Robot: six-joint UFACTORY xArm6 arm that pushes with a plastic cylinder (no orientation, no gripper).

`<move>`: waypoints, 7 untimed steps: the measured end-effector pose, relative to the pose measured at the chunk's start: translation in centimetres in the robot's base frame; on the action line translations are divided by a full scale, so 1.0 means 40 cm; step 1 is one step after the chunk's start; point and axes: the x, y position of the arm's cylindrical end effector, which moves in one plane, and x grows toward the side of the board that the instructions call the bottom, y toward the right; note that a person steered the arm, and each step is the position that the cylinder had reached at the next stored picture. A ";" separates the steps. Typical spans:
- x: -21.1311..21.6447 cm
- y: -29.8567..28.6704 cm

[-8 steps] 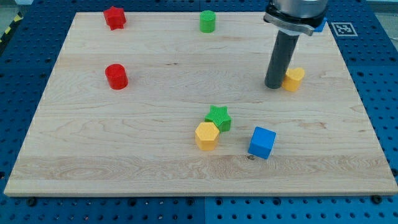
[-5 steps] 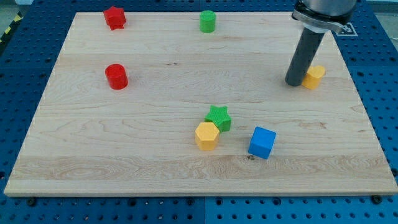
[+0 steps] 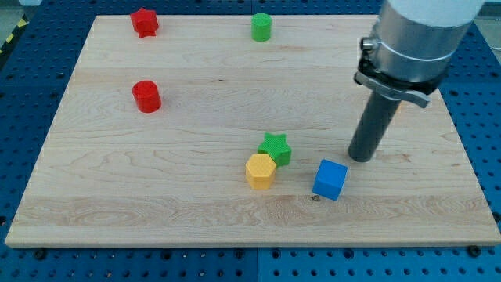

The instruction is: Push the blue cube towards bottom left

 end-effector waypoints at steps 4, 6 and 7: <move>0.006 -0.092; 0.062 -0.110; 0.063 -0.100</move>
